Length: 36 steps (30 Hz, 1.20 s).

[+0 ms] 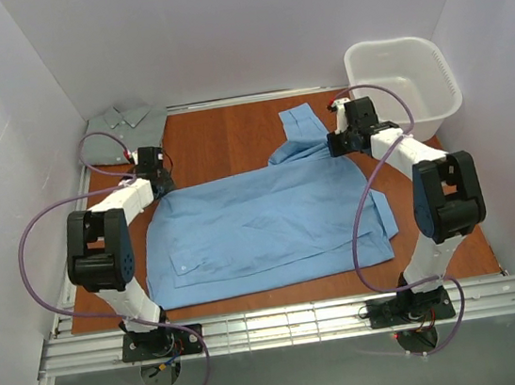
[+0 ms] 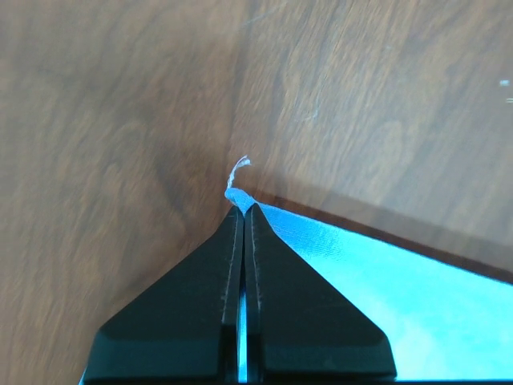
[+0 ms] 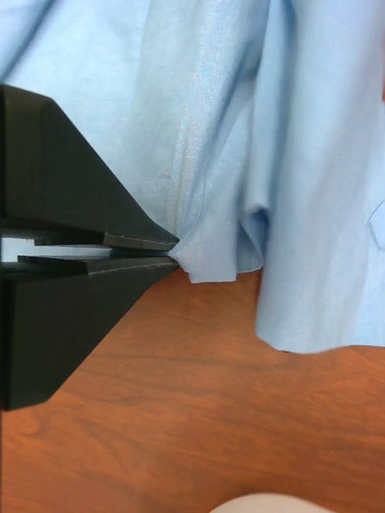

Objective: Fold and stack the long sleeve shirts
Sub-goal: Fold the shirt

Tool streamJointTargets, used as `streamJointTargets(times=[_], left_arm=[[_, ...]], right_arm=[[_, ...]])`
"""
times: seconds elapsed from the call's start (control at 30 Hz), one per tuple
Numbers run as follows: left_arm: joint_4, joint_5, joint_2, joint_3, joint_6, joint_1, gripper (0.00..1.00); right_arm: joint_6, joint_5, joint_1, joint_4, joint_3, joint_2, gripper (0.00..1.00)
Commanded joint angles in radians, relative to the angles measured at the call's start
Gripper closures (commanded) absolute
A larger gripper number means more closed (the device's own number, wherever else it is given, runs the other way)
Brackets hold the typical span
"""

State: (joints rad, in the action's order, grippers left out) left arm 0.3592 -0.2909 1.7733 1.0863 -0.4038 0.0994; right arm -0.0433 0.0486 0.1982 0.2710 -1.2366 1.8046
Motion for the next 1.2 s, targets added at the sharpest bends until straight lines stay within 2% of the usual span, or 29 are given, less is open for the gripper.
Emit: streamJointTargets(times=[0.0,0.13,0.43,0.63,0.87,1.03,1.17], left_arm=[[0.029,-0.089,-0.11,-0.038,-0.021,-0.012,1.0],[0.035,-0.1,-0.173,-0.094,-0.052,-0.012,1.0],[0.06,-0.091,-0.42,-0.284,-0.203,-0.012,1.0],[0.07,-0.077,-0.523,-0.365,-0.233,-0.012,1.0],[0.032,-0.12,-0.583,-0.39,-0.139,-0.012,0.95],[-0.132,-0.162,-0.571,-0.343,0.048,-0.012,0.95],[-0.259,-0.084,-0.464,-0.263,0.099,-0.012,0.95]], right_arm=[[0.026,-0.033,-0.016,0.004,0.037,-0.094,0.99],[0.066,-0.016,-0.016,-0.01,0.126,-0.143,0.99],[0.18,-0.006,-0.016,-0.069,0.313,-0.281,0.99],[0.221,-0.019,-0.017,-0.093,0.411,-0.359,0.99],[0.255,-0.036,-0.048,-0.095,0.454,-0.41,0.99],[0.253,-0.007,-0.052,-0.101,0.41,-0.398,0.99],[0.241,0.025,-0.052,-0.107,0.367,-0.366,0.99]])
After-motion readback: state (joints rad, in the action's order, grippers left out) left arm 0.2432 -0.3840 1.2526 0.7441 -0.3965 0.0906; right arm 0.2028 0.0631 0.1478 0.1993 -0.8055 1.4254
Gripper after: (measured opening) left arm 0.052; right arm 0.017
